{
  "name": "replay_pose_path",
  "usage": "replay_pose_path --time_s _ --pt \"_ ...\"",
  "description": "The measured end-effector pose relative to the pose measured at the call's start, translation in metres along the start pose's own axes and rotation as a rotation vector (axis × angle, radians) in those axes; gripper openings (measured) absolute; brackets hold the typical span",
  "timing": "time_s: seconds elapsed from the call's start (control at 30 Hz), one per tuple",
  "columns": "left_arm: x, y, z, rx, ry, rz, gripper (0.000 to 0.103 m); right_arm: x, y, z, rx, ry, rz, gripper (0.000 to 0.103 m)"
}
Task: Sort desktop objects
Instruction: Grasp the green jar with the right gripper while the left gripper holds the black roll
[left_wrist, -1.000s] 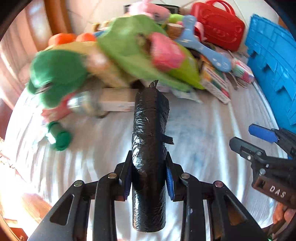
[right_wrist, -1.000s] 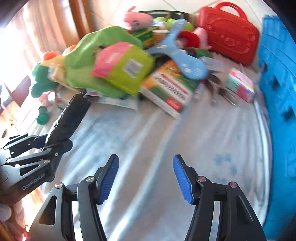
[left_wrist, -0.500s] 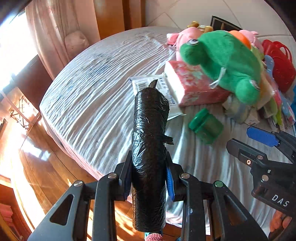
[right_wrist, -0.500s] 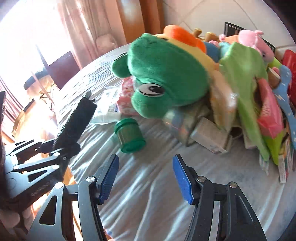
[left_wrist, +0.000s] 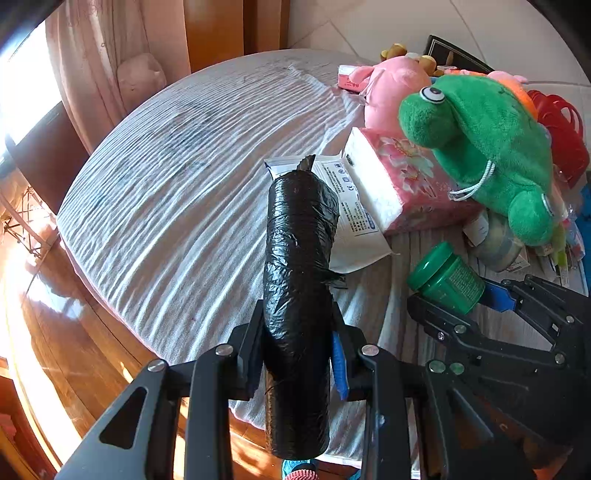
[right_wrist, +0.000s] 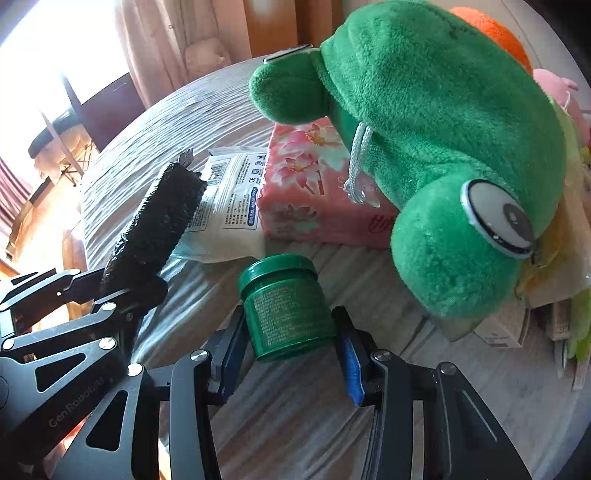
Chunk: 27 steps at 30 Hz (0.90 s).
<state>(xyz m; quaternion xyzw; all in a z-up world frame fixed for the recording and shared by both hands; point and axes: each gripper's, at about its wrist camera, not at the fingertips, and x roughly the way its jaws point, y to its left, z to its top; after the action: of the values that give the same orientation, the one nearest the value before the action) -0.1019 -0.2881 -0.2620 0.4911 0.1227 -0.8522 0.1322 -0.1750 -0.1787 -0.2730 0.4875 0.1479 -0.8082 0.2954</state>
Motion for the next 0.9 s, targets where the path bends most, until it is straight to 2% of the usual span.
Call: replay_pose_path --time_s 0.13,0.23,0.37,0.47,0.63,0.9 --pt "-0.034 -0.009 0.001 0.025 -0.061 -0.007 0.03 -0.035 0.001 -0.002 -0.012 -0.047 0.018 0.045" --pt "-0.064 -0.022 0.009 0.045 -0.132 -0.028 0.03 -0.072 -0.001 -0.004 -0.019 -0.115 0.025 0.045" --pt "-0.105 -0.055 0.022 0.096 -0.217 -0.065 0.03 -0.122 -0.017 -0.003 -0.004 -0.207 -0.001 0.045" --pt "-0.133 -0.089 0.03 0.144 -0.273 -0.103 0.03 -0.172 -0.046 -0.004 0.017 -0.287 -0.049 0.045" --pt "-0.175 -0.163 0.044 0.238 -0.355 -0.191 0.03 -0.254 -0.099 -0.011 0.074 -0.4 -0.179 0.045" --pt "-0.256 -0.329 0.055 0.418 -0.452 -0.405 0.03 -0.408 -0.208 -0.08 0.249 -0.553 -0.419 0.045"
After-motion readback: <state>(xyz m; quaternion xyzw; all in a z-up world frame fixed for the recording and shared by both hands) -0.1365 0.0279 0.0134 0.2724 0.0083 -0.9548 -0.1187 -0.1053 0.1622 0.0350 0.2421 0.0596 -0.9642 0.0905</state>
